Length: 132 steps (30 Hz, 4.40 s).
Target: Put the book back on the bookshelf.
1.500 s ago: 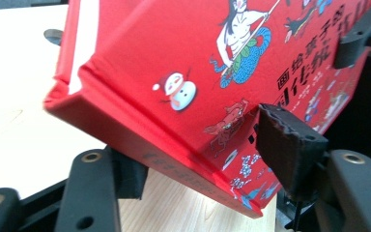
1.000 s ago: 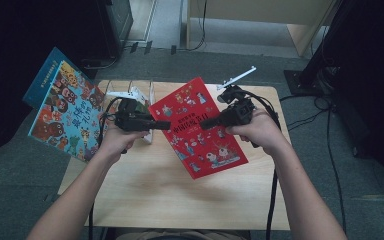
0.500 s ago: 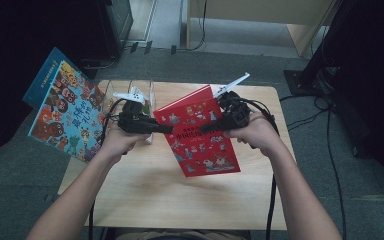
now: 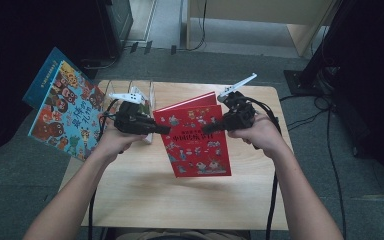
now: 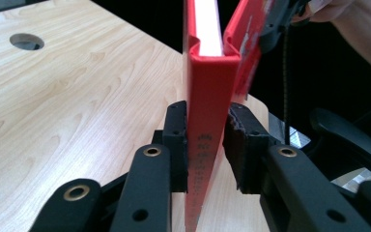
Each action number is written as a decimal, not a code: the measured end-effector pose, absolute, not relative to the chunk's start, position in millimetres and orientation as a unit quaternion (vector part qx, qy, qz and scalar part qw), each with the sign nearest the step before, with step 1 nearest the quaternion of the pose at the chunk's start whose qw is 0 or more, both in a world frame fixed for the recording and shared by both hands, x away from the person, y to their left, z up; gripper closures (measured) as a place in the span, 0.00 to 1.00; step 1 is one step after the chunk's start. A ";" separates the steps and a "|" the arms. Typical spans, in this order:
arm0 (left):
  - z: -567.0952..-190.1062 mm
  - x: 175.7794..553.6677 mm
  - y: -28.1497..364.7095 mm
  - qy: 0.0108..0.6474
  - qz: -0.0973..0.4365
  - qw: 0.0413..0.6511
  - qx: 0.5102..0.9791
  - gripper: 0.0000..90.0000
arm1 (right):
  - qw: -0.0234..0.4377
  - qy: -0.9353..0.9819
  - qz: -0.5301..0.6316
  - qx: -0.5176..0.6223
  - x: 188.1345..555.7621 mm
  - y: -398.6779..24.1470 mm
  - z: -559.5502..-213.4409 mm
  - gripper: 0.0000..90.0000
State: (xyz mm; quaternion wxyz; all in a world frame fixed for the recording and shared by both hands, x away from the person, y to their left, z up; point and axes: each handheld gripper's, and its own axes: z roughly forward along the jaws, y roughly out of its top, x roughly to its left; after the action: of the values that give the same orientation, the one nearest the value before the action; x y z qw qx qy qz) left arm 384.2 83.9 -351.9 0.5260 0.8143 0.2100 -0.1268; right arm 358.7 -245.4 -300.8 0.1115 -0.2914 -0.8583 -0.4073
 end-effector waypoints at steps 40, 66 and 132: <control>-334.1 382.8 68.2 0.121 -0.158 0.471 0.859 0.65 | 0.135 -0.893 -0.378 -0.204 348.6 -209.3 -301.5 0.99; -314.3 382.3 52.2 0.108 -0.145 0.408 0.895 0.82 | 0.129 -0.893 -0.372 -0.219 358.6 -211.8 -303.3 0.92; -283.9 397.9 87.0 0.251 -0.083 0.370 0.890 0.89 | -0.012 -0.835 -0.487 -0.256 342.9 -270.1 -393.9 0.42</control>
State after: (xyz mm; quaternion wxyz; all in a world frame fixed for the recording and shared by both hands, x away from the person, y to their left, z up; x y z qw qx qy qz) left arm 397.9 87.0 -283.9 0.3704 0.8904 0.2514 -0.0828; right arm 342.9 -270.1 -393.9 -0.0120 -0.2563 -0.8349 -0.4869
